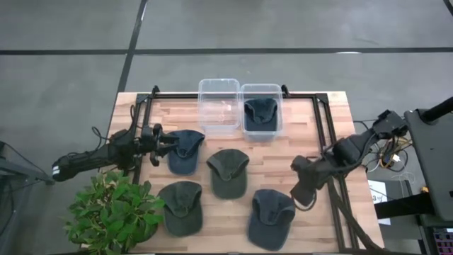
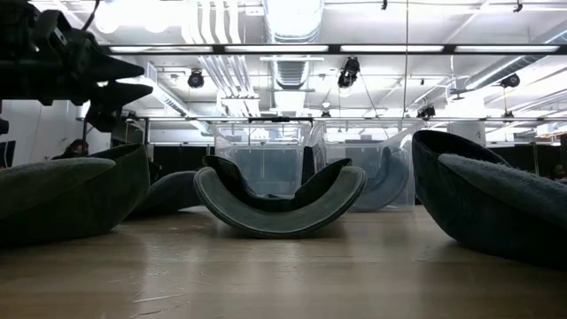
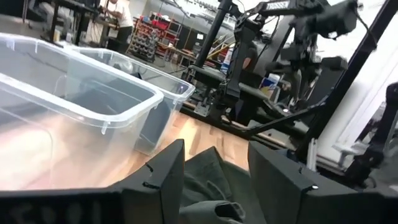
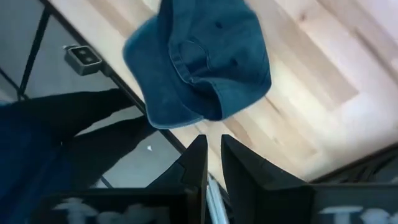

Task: Pick & Place hat
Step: Put the bottom blue cap into the right transparent bin

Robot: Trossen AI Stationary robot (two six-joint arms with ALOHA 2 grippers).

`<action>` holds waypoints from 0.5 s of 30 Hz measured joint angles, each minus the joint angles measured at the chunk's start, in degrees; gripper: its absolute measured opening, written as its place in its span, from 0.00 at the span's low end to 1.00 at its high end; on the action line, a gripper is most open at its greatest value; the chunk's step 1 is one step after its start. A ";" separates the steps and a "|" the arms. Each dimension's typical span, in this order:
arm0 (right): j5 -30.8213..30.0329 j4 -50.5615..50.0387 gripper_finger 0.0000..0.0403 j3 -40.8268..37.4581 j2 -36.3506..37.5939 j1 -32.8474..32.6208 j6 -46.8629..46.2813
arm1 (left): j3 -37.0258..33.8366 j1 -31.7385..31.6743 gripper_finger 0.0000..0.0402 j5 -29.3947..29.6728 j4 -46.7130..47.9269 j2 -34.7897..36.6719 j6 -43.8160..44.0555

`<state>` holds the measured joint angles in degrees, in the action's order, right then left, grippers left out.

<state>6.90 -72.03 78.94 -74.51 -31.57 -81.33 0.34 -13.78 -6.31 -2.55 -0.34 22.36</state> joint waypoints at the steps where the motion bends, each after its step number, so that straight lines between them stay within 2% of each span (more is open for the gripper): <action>1: 0.00 0.00 0.11 0.00 -0.60 -0.50 -1.88 | 0.00 0.00 0.42 0.00 0.02 -0.02 0.65; 10: 0.67 0.66 0.12 0.00 -5.94 -5.04 -16.23 | 0.00 0.00 0.42 0.04 -0.02 -0.02 3.77; 15: 0.76 1.92 0.19 0.00 -8.47 -7.67 -24.19 | 0.00 0.00 0.42 0.11 -0.02 -0.01 3.84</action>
<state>7.66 -70.11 78.94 -82.97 -39.24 -105.52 0.34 -13.78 -6.19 -2.57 -0.35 26.20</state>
